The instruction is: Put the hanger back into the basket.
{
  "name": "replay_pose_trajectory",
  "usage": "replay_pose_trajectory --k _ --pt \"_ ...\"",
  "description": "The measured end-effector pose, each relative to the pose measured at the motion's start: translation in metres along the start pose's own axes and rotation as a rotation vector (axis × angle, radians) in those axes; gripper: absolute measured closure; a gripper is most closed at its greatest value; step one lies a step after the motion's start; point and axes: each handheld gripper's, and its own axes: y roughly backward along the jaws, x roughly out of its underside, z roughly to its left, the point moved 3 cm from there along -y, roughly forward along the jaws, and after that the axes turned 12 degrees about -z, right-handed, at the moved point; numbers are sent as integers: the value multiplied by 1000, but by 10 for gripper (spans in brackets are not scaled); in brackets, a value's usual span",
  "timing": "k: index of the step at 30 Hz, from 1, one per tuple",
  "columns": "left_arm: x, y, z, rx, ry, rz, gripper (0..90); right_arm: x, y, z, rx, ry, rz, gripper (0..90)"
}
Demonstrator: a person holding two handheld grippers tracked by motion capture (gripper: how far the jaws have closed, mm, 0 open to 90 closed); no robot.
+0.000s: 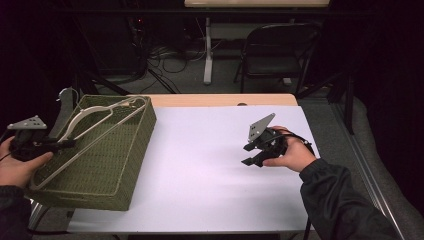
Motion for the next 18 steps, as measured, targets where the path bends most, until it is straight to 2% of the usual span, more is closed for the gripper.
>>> replay_pose_trajectory --k 1,2,4,6,13,18 --pt "2 -3 0 3 8 -2 873 -1 2 0 -12 0 31 481" --pt "5 -3 2 -1 16 -5 873 0 0 1 -1 -2 -1 481" --pt "12 -3 7 3 44 -17 873 0 -1 1 -2 -2 -1 482" --pt "21 -6 9 -12 41 1 873 1 -1 1 -1 -3 1 482" --pt "38 -27 10 -8 40 80 873 2 -3 0 -2 -4 3 484" --pt "40 -32 9 -12 54 105 872 5 -5 1 -7 -12 11 484"
